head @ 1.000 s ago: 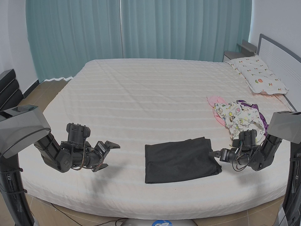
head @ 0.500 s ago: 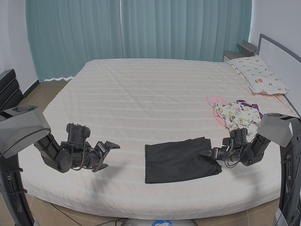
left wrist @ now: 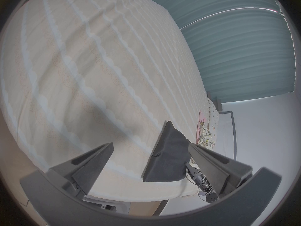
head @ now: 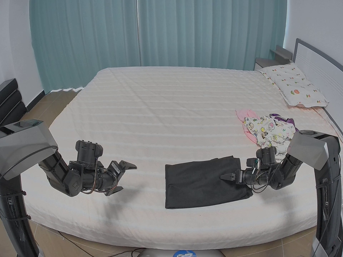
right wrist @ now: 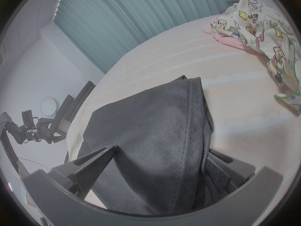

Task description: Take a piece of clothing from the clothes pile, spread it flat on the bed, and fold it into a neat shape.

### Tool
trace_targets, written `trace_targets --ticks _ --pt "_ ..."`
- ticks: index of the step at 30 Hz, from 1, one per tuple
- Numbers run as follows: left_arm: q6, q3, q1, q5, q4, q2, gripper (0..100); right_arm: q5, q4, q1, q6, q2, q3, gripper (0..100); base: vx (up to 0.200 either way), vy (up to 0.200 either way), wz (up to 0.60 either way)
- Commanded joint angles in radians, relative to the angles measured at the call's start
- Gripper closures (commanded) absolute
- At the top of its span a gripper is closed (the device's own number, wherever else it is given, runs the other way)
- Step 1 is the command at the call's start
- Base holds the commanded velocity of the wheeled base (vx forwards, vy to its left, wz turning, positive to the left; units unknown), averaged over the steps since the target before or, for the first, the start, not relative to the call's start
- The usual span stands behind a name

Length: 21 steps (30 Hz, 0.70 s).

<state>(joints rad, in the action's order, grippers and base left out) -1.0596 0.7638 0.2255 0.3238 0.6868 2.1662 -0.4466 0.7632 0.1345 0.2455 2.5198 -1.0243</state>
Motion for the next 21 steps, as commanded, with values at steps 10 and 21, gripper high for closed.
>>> trace_targets --ticks 10,21 --pt "0.000 0.000 0.000 0.000 0.000 0.000 0 -0.012 -0.050 0.001 0.040 -0.004 -0.030 100 0.000 0.000 0.00" --pt "0.003 -0.003 0.000 0.000 0.002 0.001 0 -0.006 -0.039 -0.015 0.150 -0.084 0.079 100 0.000 0.000 0.00"
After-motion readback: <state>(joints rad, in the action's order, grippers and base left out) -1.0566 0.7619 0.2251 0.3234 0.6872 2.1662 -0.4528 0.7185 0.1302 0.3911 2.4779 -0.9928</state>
